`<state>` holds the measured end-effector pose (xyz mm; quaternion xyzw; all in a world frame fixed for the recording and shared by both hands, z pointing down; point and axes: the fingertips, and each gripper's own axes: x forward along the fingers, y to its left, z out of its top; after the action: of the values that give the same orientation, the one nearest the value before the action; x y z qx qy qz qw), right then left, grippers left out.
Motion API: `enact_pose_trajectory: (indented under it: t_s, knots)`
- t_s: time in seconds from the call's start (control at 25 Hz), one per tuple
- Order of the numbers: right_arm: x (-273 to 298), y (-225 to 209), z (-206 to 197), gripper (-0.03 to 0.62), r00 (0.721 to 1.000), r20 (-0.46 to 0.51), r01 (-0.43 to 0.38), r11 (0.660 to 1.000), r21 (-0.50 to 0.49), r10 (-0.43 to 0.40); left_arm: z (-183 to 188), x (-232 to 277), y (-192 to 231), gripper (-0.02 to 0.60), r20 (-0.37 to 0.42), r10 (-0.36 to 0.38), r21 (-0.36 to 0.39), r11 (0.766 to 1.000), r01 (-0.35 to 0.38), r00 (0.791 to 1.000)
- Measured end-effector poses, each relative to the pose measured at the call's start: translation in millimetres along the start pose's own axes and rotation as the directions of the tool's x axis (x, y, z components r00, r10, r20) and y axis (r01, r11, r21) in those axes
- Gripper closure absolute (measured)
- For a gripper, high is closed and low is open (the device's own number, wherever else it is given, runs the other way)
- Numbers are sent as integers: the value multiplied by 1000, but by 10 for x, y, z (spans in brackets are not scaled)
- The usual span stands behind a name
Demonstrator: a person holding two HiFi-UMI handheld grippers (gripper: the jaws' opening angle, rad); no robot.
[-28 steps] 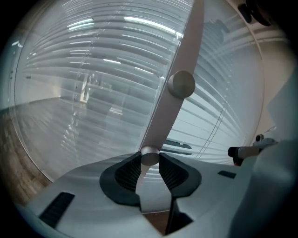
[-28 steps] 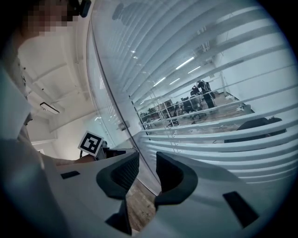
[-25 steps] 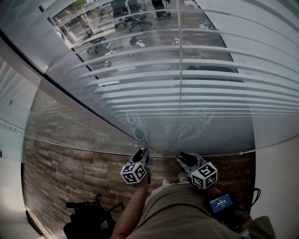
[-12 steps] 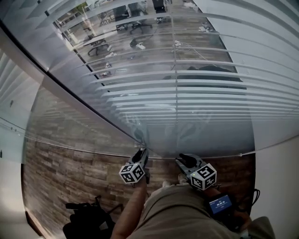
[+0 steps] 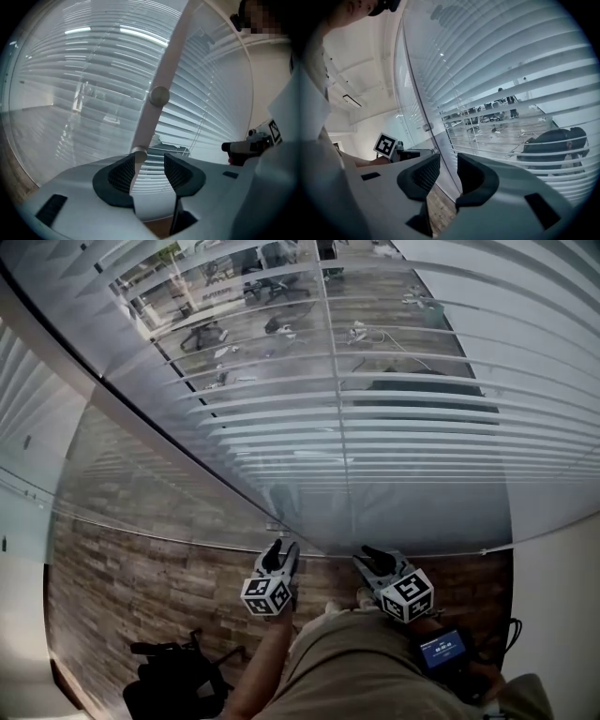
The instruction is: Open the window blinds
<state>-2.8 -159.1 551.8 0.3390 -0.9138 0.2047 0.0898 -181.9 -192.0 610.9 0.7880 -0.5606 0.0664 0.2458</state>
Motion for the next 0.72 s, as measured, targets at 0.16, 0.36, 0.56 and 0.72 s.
enact_pose_trajectory:
  t_s: [0.16,0.36,0.56,0.72]
  knots:
    - [-37,-20,61,474,999,9,40,997,-60,-39,-75,-68,-229,393,-26,19,179,984,-14,999]
    - [-67,-46,157,474,996,46,84,988,-132,-78,-179,-81,-526,394,-52,-21,288,957,35,998]
    - [-94,-32,144,474,997,44,67,991,-116,-62,-193,-88,-647,394,-59,-50,269,961,64,997]
    - [-115,-44,129,474,997,50,65,992,-103,-61,-241,-112,-605,396,-59,-51,228,972,63,997]
